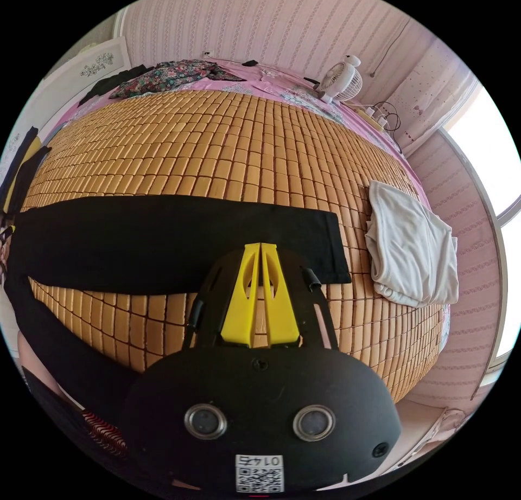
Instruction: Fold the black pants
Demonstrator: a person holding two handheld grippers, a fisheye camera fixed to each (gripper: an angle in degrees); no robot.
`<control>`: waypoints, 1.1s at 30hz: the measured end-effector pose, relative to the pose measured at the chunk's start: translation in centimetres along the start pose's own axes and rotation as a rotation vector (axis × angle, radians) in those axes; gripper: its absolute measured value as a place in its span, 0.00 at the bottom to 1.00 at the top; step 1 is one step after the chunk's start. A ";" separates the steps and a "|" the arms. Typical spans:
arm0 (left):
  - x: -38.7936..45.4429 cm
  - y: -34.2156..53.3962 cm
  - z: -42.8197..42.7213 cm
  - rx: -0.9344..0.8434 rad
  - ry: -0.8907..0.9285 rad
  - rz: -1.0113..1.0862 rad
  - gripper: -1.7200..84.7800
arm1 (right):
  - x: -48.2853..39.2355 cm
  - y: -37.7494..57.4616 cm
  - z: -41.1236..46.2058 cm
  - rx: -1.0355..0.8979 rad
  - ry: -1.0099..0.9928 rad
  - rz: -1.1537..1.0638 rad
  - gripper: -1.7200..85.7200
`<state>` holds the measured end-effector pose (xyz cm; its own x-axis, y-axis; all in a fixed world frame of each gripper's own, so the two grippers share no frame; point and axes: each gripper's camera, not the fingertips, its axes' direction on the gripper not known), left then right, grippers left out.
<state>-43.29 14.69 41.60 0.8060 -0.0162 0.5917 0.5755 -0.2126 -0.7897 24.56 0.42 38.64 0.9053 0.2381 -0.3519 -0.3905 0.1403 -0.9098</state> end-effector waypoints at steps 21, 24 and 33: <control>-16.8 20.6 -10.3 -0.009 0.254 -0.351 0.12 | 20.0 29.4 -11.3 0.007 -0.193 0.715 0.13; -17.1 20.5 -9.6 -0.023 0.295 -0.406 0.12 | 20.5 28.8 -11.2 0.037 -0.248 0.725 0.13; -15.4 18.2 -8.0 -0.064 0.299 -0.401 0.05 | 19.3 27.0 -11.1 0.056 -0.195 0.618 0.07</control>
<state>-46.33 3.26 19.45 0.4427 -0.1987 0.8744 0.8146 -0.3184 -0.4848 33.33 -1.92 4.87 0.4662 0.4605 -0.7553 -0.8424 -0.0296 -0.5380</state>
